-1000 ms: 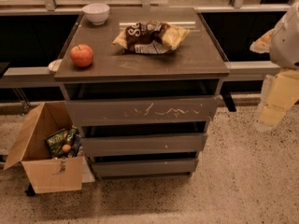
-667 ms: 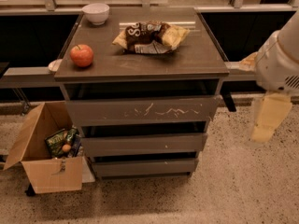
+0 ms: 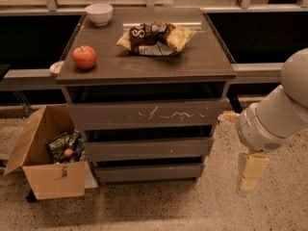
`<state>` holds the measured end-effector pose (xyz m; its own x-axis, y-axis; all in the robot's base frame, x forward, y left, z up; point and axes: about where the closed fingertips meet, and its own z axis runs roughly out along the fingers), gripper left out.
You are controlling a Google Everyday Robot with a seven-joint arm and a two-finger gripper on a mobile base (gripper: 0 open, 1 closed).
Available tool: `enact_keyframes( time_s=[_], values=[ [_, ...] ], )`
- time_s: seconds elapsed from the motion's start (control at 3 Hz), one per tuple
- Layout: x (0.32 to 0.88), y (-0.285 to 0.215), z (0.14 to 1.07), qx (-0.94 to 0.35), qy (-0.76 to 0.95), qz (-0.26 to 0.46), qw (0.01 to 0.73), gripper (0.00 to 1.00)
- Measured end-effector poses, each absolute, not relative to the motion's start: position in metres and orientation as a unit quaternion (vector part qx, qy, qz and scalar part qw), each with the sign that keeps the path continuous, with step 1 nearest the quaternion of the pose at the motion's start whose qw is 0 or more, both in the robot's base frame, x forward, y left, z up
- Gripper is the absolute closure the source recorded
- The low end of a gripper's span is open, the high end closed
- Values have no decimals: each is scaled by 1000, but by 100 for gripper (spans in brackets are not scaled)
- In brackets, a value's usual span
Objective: Open bottom drawer
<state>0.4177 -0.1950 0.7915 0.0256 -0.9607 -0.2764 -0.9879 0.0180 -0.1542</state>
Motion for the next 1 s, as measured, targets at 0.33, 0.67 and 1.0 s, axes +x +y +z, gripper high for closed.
enact_keyframes(
  time_s=[0.33, 0.67, 1.0],
  values=[
    [418, -196, 786, -701, 696, 42, 151, 0],
    [428, -203, 730, -715, 688, 19, 120, 0],
    [436, -216, 659, -720, 685, 15, 111, 0]
  ],
)
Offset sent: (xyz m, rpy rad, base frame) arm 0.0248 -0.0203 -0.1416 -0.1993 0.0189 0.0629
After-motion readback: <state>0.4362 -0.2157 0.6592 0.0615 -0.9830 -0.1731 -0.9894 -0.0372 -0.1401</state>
